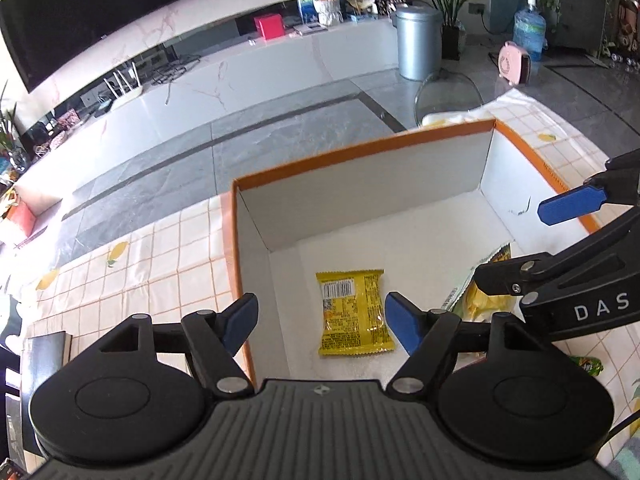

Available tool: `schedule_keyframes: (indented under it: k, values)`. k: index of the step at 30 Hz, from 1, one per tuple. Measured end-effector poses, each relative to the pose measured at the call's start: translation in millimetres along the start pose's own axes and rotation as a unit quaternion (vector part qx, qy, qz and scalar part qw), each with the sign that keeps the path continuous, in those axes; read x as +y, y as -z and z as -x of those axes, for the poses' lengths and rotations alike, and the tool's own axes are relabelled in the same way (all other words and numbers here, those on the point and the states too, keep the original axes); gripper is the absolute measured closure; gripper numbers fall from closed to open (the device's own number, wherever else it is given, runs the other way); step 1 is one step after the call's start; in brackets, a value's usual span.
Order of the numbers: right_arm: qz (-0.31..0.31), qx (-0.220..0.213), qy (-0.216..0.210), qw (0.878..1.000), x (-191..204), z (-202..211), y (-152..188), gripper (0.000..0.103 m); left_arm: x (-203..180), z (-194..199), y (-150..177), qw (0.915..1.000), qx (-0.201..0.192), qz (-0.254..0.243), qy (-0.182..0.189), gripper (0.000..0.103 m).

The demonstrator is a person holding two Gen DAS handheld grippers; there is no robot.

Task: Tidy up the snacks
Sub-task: 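Carry both bags over the orange box and open both tools to drop them, then withdraw both tools from the box back toward the snack pile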

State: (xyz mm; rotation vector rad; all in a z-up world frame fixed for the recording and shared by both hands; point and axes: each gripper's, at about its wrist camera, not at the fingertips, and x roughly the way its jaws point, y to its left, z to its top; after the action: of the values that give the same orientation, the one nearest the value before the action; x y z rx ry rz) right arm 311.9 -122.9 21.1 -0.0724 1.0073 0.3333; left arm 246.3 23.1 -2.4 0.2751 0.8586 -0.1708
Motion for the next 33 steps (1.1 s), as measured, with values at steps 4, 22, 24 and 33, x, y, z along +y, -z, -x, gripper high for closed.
schedule_keyframes:
  k: [4, 22, 24, 33]
  values:
    - [0.017, -0.076, 0.020, 0.997, 9, 46, 14, 0.024, 1, 36, 2, 0.9983, -0.051, 0.022, -0.017, 0.014]
    - [-0.051, -0.200, -0.026, 0.978, 37, 149, 159, 0.007, -23, 128, 91, 0.9890, -0.120, 0.084, -0.023, 0.014]
    - [-0.062, -0.198, -0.024, 0.978, 38, 147, 175, 0.007, -21, 128, 108, 0.9867, -0.120, 0.110, 0.001, 0.015]
    - [-0.093, -0.173, 0.011, 0.981, 46, 119, 231, 0.011, -19, 106, 170, 0.9806, -0.086, 0.170, 0.046, 0.021]
